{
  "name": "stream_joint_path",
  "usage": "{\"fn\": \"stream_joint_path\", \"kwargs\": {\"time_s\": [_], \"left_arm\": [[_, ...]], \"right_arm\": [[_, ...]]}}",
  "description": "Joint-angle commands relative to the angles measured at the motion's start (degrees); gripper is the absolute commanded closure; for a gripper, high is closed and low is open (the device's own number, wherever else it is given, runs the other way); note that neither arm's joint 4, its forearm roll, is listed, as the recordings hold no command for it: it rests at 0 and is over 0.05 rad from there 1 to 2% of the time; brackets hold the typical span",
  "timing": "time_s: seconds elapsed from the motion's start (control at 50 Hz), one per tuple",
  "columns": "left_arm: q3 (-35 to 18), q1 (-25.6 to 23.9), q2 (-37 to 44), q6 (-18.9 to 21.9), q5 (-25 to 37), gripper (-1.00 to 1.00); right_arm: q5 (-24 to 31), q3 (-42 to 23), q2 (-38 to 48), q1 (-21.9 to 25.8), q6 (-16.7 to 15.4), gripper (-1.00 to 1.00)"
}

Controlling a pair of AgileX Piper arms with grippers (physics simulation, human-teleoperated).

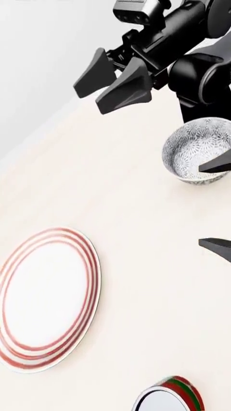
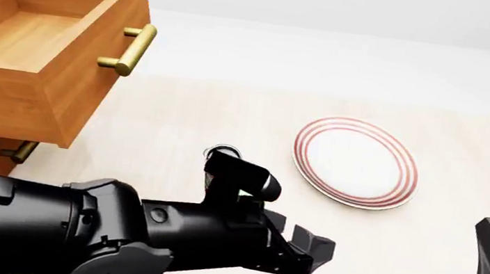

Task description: Put the bowl in the top drawer of the cabinet.

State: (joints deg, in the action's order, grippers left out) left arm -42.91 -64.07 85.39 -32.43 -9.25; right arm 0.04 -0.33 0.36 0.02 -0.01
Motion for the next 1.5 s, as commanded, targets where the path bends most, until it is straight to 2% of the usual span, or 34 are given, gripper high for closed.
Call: {"fn": "stream_joint_path", "kwargs": {"time_s": [0.02, 1.1, 1.3, 1.5], "left_arm": [[-2.1, -1.7, 4.4, -1.1, -1.5, -1.0], [-6.5, -8.6, 17.7, -9.9, -7.7, -1.0], [-6.2, -9.6, 20.3, -13.5, -9.2, -1.0], [-6.4, -10.4, 22.5, -15.4, -10.5, -1.0]], "right_arm": [[0.0, 0.0, 0.0, 0.0, 0.0, -1.0], [0.0, 0.0, 0.0, 0.0, 0.0, -1.0], [0.0, 0.0, 0.0, 0.0, 0.0, -1.0], [0.0, 0.0, 0.0, 0.0, 0.0, -1.0]]}}
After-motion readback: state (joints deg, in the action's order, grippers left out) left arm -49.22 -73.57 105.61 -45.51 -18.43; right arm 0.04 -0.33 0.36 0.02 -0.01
